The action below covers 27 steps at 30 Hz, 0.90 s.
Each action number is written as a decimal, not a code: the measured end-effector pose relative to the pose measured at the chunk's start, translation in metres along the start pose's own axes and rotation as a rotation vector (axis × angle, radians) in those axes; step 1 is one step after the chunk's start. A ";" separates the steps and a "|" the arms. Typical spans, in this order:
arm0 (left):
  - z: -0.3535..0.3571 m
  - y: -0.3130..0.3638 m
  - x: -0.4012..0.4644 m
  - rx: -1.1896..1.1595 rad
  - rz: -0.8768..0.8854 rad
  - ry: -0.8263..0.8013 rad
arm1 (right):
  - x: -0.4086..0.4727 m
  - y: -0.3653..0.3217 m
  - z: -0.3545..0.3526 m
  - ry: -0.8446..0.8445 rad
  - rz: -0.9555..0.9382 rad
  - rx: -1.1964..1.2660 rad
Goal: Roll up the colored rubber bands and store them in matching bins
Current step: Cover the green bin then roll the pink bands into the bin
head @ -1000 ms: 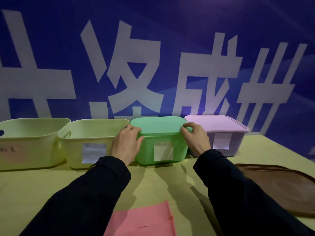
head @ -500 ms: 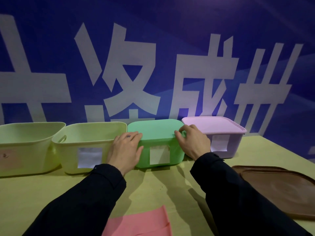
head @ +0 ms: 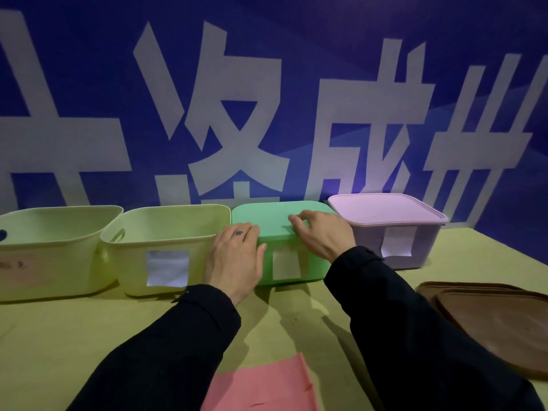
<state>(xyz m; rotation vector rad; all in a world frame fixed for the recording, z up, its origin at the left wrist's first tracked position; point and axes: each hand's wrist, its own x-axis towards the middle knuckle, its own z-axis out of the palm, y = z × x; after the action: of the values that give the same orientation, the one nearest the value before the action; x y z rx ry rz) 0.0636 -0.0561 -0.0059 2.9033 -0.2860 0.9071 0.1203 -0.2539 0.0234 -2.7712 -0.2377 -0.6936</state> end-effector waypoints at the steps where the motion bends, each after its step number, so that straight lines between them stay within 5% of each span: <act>1: 0.000 0.001 -0.001 0.010 -0.003 -0.021 | 0.001 -0.001 -0.001 0.014 0.005 -0.008; 8: -0.021 0.004 -0.005 0.039 0.015 -0.169 | -0.023 -0.009 -0.002 0.001 -0.007 0.126; 18: -0.067 0.022 -0.027 -0.313 -0.099 -0.141 | -0.070 -0.034 -0.044 -0.011 -0.172 0.214; 27: -0.087 0.007 -0.073 -0.269 -0.112 -0.288 | -0.114 -0.065 -0.032 -0.346 -0.140 0.509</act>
<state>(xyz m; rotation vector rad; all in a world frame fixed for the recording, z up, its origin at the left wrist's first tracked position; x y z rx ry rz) -0.0448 -0.0398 0.0243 2.7567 -0.2394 0.3970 -0.0074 -0.2123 0.0105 -2.3721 -0.5923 -0.1398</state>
